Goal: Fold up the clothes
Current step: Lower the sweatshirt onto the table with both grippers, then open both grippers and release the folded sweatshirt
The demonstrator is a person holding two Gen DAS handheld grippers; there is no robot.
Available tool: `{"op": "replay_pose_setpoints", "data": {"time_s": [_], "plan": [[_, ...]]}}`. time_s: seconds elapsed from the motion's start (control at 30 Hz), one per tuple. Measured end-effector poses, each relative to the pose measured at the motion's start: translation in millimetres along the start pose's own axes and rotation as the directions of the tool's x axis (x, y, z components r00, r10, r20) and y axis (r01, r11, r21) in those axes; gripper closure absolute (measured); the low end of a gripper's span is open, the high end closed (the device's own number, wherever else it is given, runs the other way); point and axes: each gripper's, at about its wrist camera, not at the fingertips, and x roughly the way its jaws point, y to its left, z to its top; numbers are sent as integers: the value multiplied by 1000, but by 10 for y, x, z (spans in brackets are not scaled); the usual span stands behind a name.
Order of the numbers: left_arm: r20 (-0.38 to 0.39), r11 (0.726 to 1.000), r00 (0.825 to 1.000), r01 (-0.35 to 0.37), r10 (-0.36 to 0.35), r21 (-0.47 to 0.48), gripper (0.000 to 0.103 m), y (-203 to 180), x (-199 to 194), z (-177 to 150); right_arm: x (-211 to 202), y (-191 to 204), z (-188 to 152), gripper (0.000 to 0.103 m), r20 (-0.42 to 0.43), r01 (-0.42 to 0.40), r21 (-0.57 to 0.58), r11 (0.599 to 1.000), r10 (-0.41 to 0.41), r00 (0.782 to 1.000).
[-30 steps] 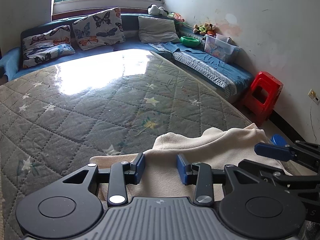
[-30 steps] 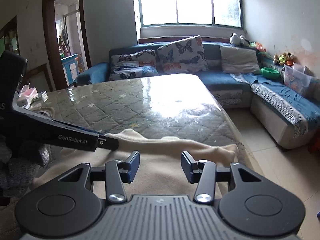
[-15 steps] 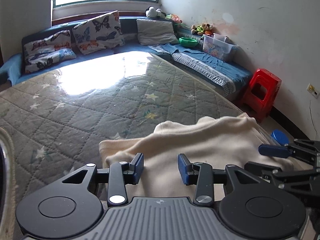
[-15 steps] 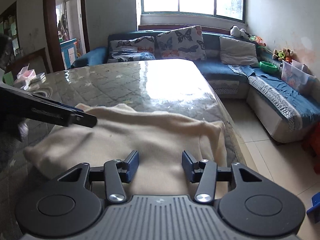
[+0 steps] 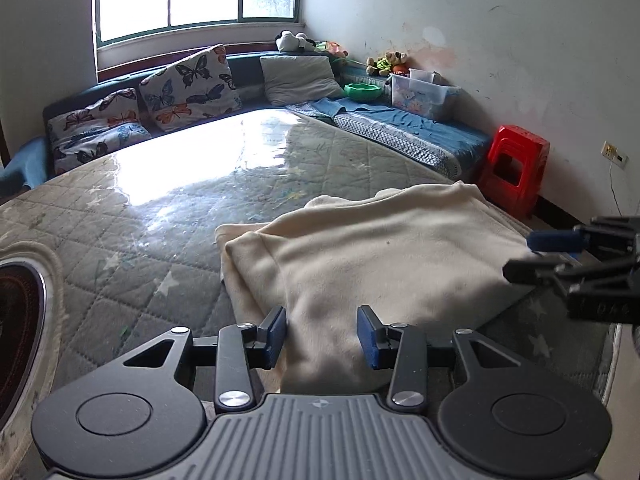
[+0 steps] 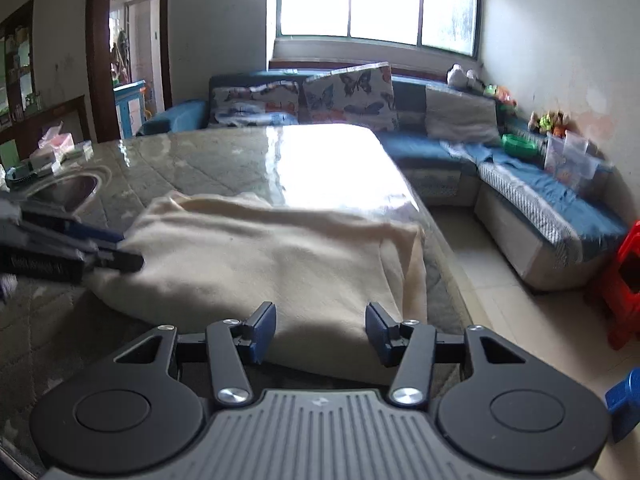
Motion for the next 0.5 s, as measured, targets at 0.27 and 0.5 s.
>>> {"op": "replay_pose_setpoints", "data": {"time_s": [0.27,0.5], "plan": [[-3,1000,1000,-3,2,-21,58,54,2,-52,107,122,-106,53,2,-7,16,1000,7,1000],[-10,998,1000,-1,0,-66,57,111,-35,-36,1,227,35,53,55,-13,13,1000,12,998]]}}
